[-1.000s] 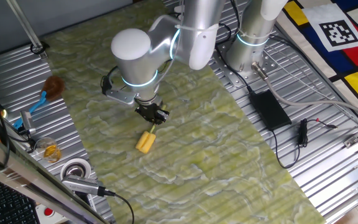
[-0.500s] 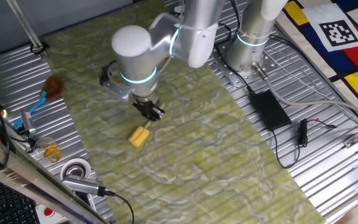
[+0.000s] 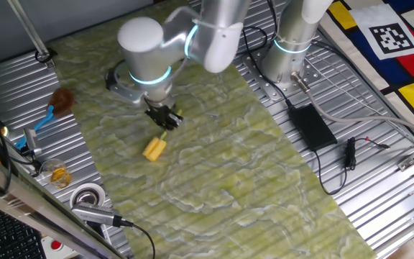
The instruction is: Scrub the table with a brush
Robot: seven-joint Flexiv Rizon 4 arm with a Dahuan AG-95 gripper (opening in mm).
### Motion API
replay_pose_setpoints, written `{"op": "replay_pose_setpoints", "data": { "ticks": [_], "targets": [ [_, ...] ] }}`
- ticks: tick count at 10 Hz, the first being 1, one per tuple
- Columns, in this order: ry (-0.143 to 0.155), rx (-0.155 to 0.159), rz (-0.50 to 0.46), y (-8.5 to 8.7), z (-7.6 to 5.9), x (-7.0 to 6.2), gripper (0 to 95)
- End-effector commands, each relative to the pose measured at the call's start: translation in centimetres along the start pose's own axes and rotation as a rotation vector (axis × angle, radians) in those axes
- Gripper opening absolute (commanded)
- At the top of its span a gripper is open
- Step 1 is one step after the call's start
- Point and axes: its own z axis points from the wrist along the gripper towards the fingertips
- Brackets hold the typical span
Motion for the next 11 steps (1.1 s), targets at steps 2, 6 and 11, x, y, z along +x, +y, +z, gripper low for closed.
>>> {"op": "replay_pose_setpoints", "data": {
  "ticks": [2,6,11],
  "targets": [
    [-0.005,-0.013,0.049,-0.1,0.2,0.6,0.0],
    [-0.027,-0.069,0.147,1.9,1.7,0.2,0.0],
    [-0.037,-0.107,0.271,5.7,2.0,-1.7,0.0]
  ]
}}
